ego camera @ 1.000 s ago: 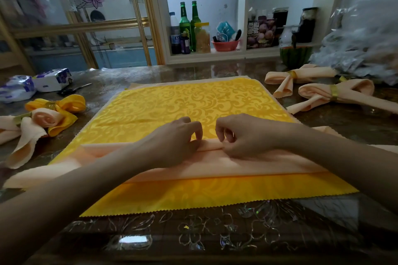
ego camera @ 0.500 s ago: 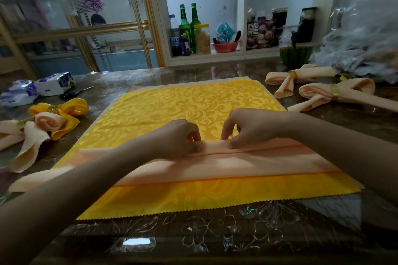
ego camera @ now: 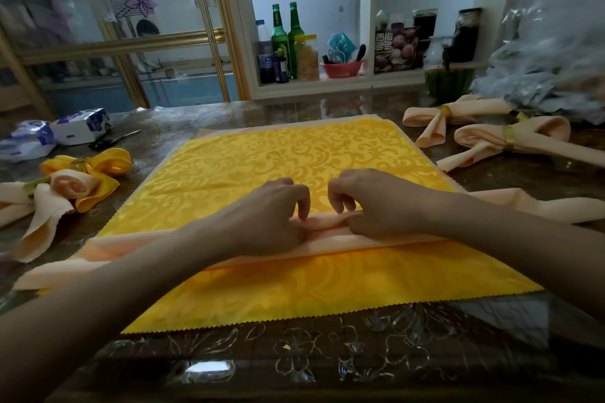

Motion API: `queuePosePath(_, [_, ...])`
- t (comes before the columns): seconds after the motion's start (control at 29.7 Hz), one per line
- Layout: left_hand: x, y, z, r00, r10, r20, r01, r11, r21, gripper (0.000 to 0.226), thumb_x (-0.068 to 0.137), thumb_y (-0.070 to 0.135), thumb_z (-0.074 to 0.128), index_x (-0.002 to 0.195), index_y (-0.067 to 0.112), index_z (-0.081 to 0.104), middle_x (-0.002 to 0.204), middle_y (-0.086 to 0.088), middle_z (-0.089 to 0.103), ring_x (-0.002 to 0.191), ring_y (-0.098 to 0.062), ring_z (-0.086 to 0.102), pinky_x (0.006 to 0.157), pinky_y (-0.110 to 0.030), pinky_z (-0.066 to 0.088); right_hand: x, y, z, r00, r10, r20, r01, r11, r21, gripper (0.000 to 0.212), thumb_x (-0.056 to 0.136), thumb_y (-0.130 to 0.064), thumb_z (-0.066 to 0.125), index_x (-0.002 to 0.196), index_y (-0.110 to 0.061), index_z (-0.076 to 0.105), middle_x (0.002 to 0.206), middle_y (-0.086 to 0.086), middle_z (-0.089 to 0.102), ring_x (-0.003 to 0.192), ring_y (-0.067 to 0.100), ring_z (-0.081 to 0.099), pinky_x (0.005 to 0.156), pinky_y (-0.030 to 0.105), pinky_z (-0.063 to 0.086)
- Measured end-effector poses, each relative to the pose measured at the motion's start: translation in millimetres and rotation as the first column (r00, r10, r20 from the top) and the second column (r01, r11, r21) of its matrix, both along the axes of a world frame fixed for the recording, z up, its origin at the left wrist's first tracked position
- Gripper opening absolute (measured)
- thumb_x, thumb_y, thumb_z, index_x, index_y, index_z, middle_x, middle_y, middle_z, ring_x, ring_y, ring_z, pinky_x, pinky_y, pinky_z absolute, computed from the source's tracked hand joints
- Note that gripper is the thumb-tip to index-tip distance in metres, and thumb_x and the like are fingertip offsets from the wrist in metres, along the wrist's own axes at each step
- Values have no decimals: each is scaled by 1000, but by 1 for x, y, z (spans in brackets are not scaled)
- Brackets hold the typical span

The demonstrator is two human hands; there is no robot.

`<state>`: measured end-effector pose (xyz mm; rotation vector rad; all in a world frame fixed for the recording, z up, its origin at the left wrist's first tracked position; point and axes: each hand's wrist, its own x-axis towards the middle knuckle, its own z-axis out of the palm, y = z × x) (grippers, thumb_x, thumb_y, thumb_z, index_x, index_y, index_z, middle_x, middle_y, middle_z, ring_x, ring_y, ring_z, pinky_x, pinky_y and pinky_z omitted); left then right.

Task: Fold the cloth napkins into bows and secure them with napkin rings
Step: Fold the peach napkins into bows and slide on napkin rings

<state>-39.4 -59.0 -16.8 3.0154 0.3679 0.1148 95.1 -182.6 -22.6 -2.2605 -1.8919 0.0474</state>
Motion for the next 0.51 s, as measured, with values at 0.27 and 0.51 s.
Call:
queuePosePath(0.27, [3,10,3,997,45,-61,-53,989,-140,19,90,31,58,107,23,57,96,10,55,78,-1,47,65,-9,37,9,-9,12,965,-32,-262,7,995,-97,9,90,-21,60,91,-27,66,91,-15,57,79,-2,51,62,10,39])
queuePosePath(0.51, [6,4,13,982,57,-180,-67,996,-50,29,91,37,55,114,20,62,108,4,60,85,-7,50,68,-17,41,17,-4,12,951,-129,-280,75,977,-198,23,85,-29,65,106,-32,57,94,-13,57,85,5,55,71,18,43])
